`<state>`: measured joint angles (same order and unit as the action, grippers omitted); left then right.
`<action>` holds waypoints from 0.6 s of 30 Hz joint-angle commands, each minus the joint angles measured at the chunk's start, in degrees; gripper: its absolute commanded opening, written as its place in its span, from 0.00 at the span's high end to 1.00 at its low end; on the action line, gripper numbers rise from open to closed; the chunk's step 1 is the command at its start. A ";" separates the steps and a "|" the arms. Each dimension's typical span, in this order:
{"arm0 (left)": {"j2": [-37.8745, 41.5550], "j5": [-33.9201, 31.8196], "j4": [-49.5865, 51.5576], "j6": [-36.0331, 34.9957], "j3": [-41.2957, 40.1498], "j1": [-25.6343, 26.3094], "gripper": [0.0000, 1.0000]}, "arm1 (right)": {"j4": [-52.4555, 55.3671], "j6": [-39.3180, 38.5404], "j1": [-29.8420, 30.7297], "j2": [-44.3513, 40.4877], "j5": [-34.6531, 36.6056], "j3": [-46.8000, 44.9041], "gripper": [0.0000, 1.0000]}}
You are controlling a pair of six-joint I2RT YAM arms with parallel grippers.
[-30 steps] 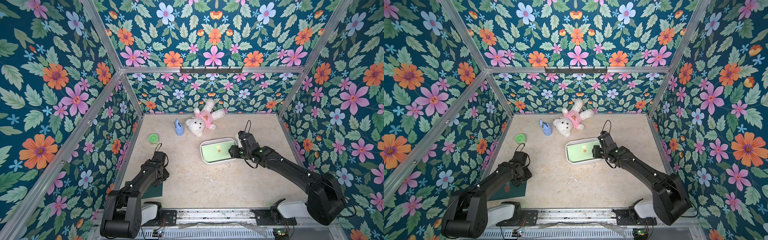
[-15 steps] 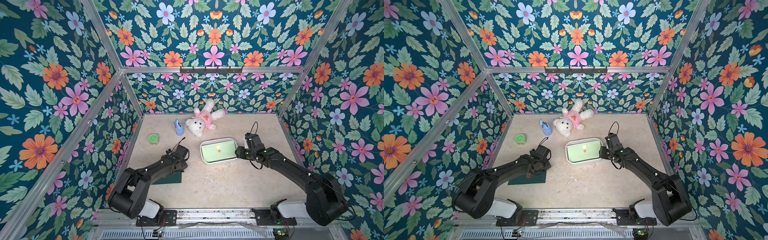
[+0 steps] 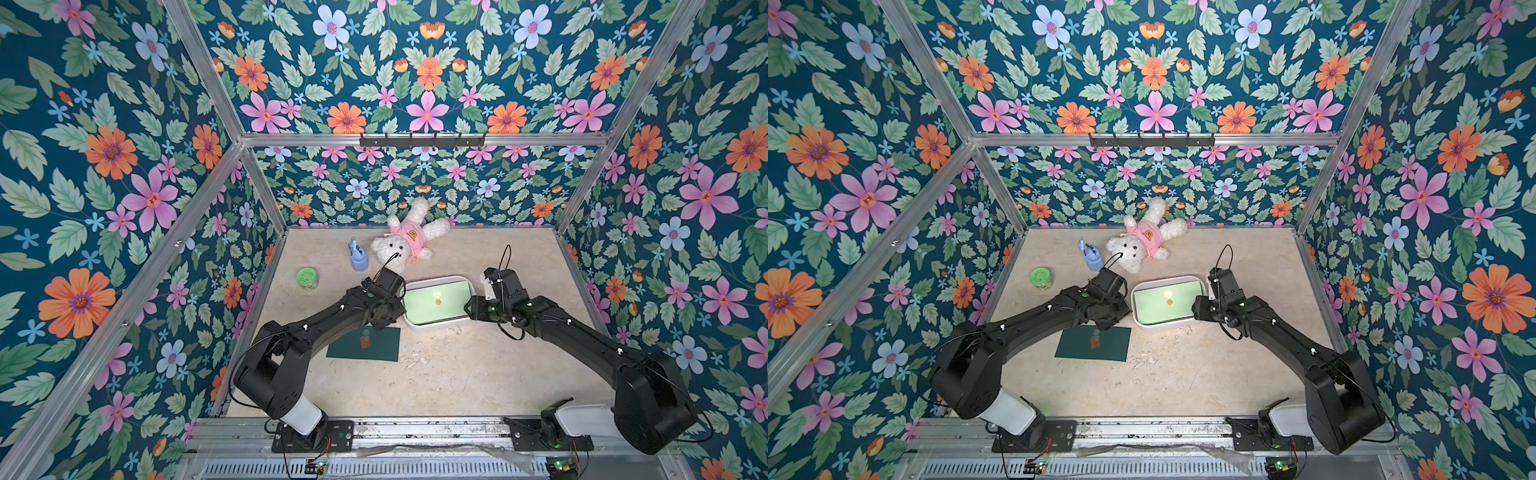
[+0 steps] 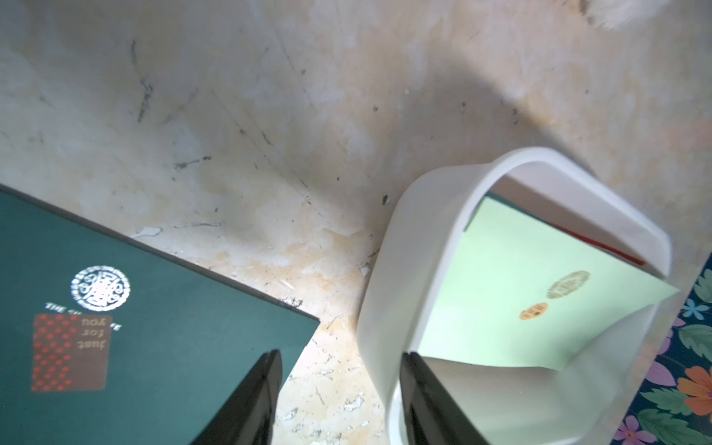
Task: Put the sealed envelopes into the storage box
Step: Move the envelope to the center of the board.
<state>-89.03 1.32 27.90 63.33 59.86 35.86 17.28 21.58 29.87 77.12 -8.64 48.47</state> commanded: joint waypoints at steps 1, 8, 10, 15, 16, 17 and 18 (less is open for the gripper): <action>1.34 -2.44 6.61 -7.03 1.08 -2.07 0.43 | -2.11 3.40 3.18 -0.61 -1.11 -0.31 0.44; 1.52 4.20 10.23 -27.10 0.23 -11.69 0.43 | -10.59 11.62 10.96 -0.49 -4.25 -1.62 0.49; 1.43 4.56 11.17 -30.28 -0.06 -14.43 0.43 | -12.53 12.74 12.39 1.11 -5.60 -0.98 0.53; 2.46 1.30 13.22 -34.45 0.40 -16.78 0.44 | -13.06 13.13 15.01 6.35 -7.09 2.23 0.56; 3.00 1.19 13.25 -34.73 0.20 -17.18 0.44 | -13.06 12.72 15.29 7.08 -7.63 2.88 0.57; 3.52 1.23 13.34 -34.98 -0.06 -17.81 0.44 | -13.01 12.44 15.62 7.56 -8.23 3.56 0.59; 3.86 1.14 13.50 -35.23 -0.30 -18.37 0.44 | -12.81 12.06 15.89 7.92 -8.87 4.08 0.60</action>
<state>-86.00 3.84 39.48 31.46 59.86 18.59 6.17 33.54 45.12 84.36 -15.22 51.27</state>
